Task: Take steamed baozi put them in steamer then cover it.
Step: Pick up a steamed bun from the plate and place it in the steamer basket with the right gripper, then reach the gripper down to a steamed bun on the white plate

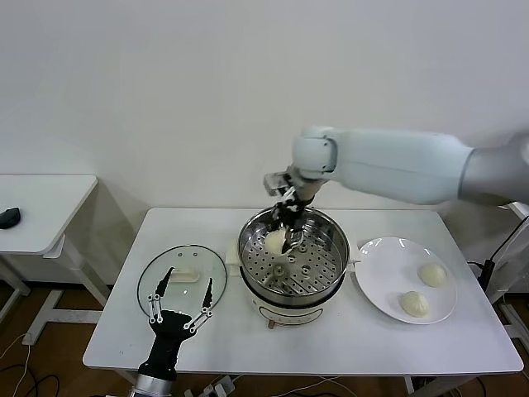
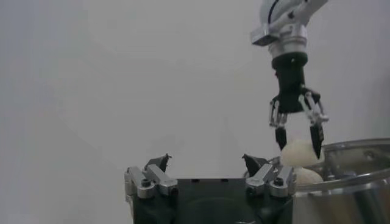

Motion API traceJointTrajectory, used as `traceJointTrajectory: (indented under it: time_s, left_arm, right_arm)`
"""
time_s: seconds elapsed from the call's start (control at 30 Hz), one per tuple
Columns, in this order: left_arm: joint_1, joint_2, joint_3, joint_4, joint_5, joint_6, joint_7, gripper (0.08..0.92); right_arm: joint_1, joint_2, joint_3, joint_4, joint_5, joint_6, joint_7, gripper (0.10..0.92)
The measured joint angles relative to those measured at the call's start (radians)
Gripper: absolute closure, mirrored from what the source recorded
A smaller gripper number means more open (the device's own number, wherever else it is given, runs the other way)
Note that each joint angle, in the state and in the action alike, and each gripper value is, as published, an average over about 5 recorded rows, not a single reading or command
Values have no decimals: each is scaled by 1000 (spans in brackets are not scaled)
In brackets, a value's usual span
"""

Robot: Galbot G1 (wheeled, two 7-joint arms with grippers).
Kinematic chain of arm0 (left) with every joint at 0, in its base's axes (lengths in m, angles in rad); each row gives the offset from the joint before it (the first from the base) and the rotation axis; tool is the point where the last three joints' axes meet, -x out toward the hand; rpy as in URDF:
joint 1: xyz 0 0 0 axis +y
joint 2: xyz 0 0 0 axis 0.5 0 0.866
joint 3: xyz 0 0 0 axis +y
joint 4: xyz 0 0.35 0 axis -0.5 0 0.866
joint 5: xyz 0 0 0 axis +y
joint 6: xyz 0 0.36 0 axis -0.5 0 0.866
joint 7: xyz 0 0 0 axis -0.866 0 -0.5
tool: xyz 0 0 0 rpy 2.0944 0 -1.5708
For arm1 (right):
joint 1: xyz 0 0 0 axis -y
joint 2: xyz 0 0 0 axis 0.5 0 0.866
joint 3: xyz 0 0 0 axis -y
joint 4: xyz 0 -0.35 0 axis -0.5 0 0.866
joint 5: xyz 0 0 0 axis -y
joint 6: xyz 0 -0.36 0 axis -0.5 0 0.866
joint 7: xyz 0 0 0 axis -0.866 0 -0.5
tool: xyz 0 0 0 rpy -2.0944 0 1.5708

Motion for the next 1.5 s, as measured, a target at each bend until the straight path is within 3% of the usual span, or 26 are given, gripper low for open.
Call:
traceJointTrajectory:
  time_s: [0.43, 0.7, 0.8, 1.13, 1.5]
  left_arm:
    - [4, -3, -8, 0, 0, 1, -3, 177]
    - [5, -4, -8, 1, 0, 1, -4, 177]
    - [5, -3, -7, 1, 0, 1, -4, 177]
    - [-3, -1, 8, -1, 1, 1, -4, 177]
    - [1, 2, 13, -5, 5, 0, -3, 177]
  right_arm:
    - [-83, 49, 9, -45, -8, -7, 59, 368]
    - [-87, 40, 24, -36, -7, -12, 69, 222]
    - [-70, 18, 29, -18, -7, -12, 63, 205]
    - [53, -177, 56, 57, -61, 35, -69, 203]
    - [80, -481, 100, 52, -266, 170, -265, 203]
